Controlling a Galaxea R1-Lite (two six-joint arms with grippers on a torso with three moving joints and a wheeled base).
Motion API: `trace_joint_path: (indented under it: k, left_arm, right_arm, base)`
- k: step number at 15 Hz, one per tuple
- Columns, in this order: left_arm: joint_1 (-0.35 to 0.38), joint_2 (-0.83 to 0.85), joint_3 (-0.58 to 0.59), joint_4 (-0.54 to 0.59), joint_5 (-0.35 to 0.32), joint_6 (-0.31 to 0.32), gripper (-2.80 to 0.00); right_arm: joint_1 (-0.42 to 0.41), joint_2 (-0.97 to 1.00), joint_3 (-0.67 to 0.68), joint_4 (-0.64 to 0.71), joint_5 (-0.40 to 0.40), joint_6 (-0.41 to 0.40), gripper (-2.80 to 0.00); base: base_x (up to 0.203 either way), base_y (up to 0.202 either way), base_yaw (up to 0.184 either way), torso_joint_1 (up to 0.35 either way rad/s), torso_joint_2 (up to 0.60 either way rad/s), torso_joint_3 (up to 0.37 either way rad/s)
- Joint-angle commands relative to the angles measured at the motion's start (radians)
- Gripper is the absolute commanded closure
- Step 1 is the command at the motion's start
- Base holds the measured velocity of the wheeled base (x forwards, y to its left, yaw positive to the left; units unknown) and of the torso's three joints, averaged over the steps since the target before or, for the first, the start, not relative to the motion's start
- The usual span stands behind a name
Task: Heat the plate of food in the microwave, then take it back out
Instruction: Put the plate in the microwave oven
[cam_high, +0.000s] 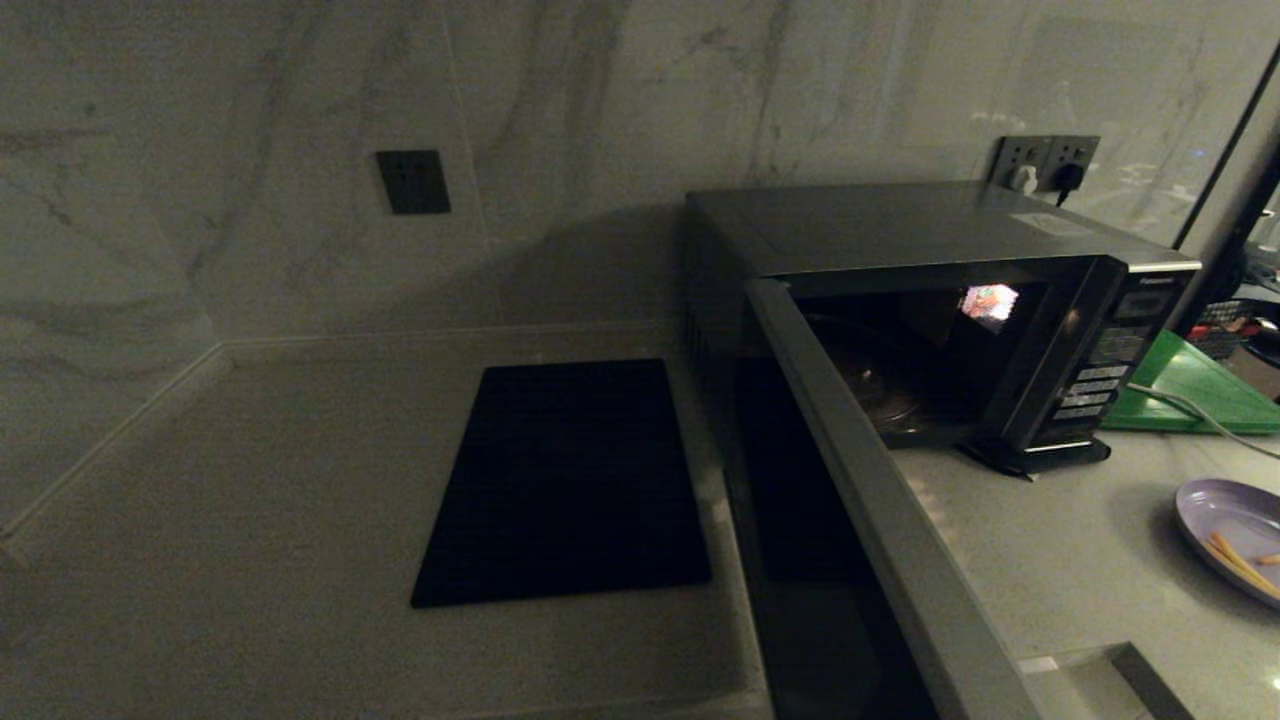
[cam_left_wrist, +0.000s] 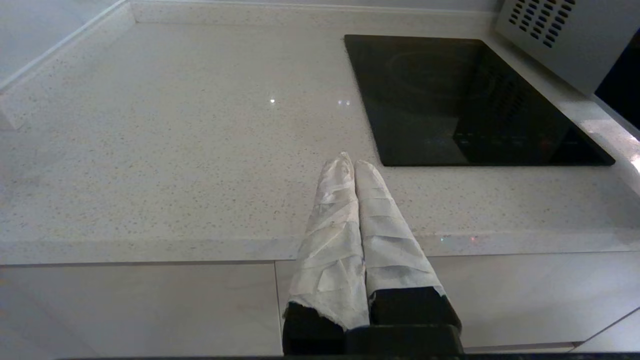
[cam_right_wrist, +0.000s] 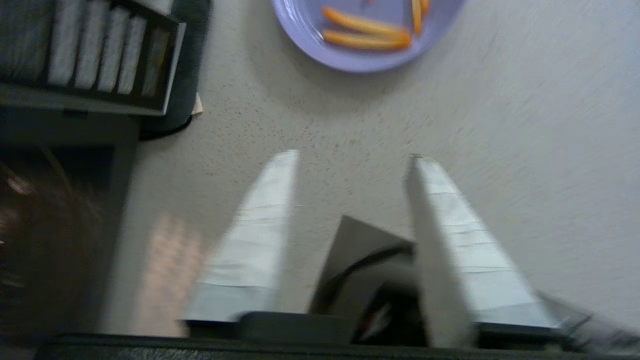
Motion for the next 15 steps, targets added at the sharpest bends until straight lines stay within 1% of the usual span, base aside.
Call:
trace_joint_path:
  k: [1, 3, 4, 6, 8, 10, 11, 14, 15]
  left_arm:
    - [0.0, 0.002, 0.0, 0.0, 0.001, -0.001, 0.0]
    - [0.0, 0.002, 0.0, 0.0, 0.001, -0.001, 0.0]
    - [0.0, 0.002, 0.0, 0.0, 0.001, -0.002, 0.0]
    - [0.0, 0.002, 0.0, 0.0, 0.001, -0.001, 0.0]
    - [0.0, 0.002, 0.0, 0.0, 0.001, -0.002, 0.0]
    - [0.0, 0.002, 0.0, 0.0, 0.001, -0.001, 0.0]
    - [0.0, 0.002, 0.0, 0.0, 0.001, -0.001, 0.0]
    - [0.0, 0.002, 0.0, 0.0, 0.001, -0.001, 0.0]
    - [0.0, 0.002, 0.0, 0.0, 0.001, -0.001, 0.0]
  right_arm:
    - [-0.122, 0.119, 0.016, -0.017, 0.132, 0.009, -2.8]
    - [-0.208, 0.185, 0.009, -0.074, 0.241, 0.027, -2.8]
    - [-0.246, 0.225, -0.008, -0.098, 0.277, 0.033, -2.8]
    - [-0.301, 0.315, -0.054, -0.115, 0.312, 0.052, -2.8]
    - [-0.327, 0.395, -0.082, -0.121, 0.319, 0.086, -2.8]
    - [-0.331, 0.441, -0.091, -0.122, 0.315, 0.109, -2.8]
    - [-0.33, 0.449, -0.093, -0.12, 0.286, 0.117, -2.8]
    - [-0.315, 0.469, -0.107, -0.116, 0.157, 0.16, -2.8]
    - [-0.31, 0.479, -0.118, -0.115, 0.135, 0.163, -2.8]
  base:
    - [0.0, 0.0, 0.0, 0.0, 0.0, 0.0]
    - [0.0, 0.0, 0.0, 0.0, 0.0, 0.0]
    - [0.0, 0.0, 0.0, 0.0, 0.0, 0.0]
    - [0.0, 0.0, 0.0, 0.0, 0.0, 0.0]
    - [0.0, 0.0, 0.0, 0.0, 0.0, 0.0]
    - [0.0, 0.0, 0.0, 0.0, 0.0, 0.0]
    - [0.0, 0.0, 0.0, 0.0, 0.0, 0.0]
    - [0.0, 0.0, 0.0, 0.0, 0.0, 0.0]
    - [0.0, 0.0, 0.0, 0.0, 0.0, 0.0]
